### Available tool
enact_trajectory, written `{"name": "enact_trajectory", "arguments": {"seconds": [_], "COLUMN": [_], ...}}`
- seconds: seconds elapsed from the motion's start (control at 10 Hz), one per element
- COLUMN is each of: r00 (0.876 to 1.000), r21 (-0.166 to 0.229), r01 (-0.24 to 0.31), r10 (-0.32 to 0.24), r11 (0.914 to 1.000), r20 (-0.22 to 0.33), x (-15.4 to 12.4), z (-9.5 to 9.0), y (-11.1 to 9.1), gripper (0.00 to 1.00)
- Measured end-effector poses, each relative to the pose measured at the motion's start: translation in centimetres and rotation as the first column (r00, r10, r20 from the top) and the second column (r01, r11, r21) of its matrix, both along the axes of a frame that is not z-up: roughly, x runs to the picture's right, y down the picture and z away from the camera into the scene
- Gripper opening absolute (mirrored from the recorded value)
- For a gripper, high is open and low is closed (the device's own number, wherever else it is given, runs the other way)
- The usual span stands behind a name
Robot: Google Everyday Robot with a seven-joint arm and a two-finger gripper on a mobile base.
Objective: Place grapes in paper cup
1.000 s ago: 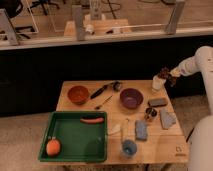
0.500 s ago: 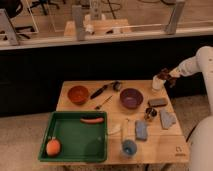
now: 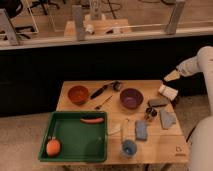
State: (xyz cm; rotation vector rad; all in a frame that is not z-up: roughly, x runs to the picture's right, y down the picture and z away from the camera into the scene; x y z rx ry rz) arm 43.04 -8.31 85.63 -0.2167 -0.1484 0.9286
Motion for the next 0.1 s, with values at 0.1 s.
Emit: {"name": "enact_trajectory", "arguments": {"seconds": [0.1], "r00": [1.0], "r21": [0.004], "r01": [-0.003], "r10": [0.003], "r11": [1.0], "r20": [0.02], "x": [-0.32], "z": [0.02], "y": [0.04], "gripper": [0.8]}}
